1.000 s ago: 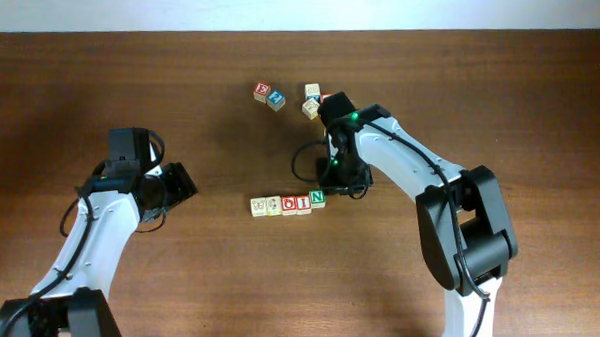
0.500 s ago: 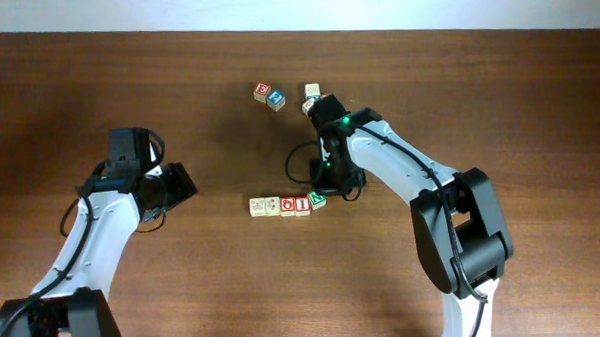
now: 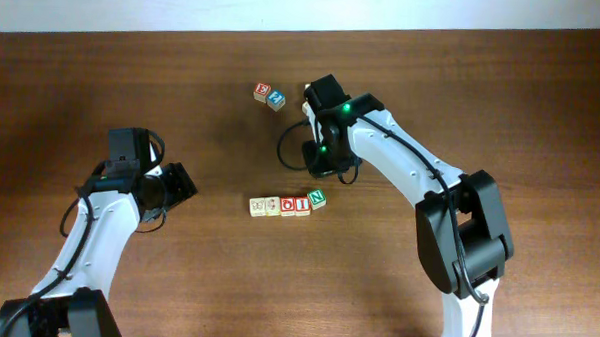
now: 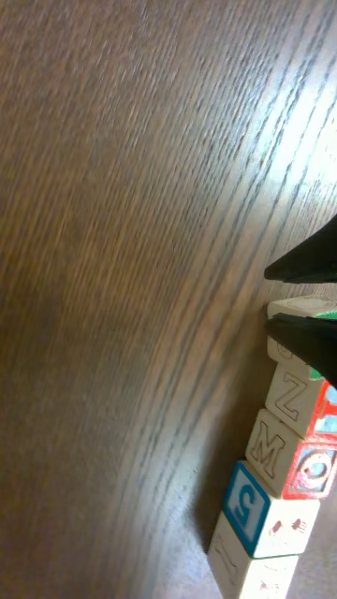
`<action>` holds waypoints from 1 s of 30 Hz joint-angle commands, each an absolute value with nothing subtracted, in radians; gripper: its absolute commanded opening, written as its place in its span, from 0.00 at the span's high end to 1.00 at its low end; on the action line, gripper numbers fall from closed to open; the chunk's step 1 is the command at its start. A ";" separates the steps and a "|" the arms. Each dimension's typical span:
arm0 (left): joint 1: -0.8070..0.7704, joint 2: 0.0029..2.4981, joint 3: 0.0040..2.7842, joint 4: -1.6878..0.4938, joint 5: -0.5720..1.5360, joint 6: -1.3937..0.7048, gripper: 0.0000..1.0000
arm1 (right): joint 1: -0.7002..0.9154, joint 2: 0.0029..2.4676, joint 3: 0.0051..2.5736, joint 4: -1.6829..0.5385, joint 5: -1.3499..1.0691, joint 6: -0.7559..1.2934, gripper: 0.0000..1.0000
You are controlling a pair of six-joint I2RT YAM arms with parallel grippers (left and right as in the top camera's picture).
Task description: Rotate 5 blocks
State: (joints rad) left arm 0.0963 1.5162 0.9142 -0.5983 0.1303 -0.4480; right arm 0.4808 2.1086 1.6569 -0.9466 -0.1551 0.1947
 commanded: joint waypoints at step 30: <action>0.093 1.504 0.913 -0.607 0.124 -0.432 0.36 | 0.531 2.084 1.546 -0.915 -0.120 0.271 0.90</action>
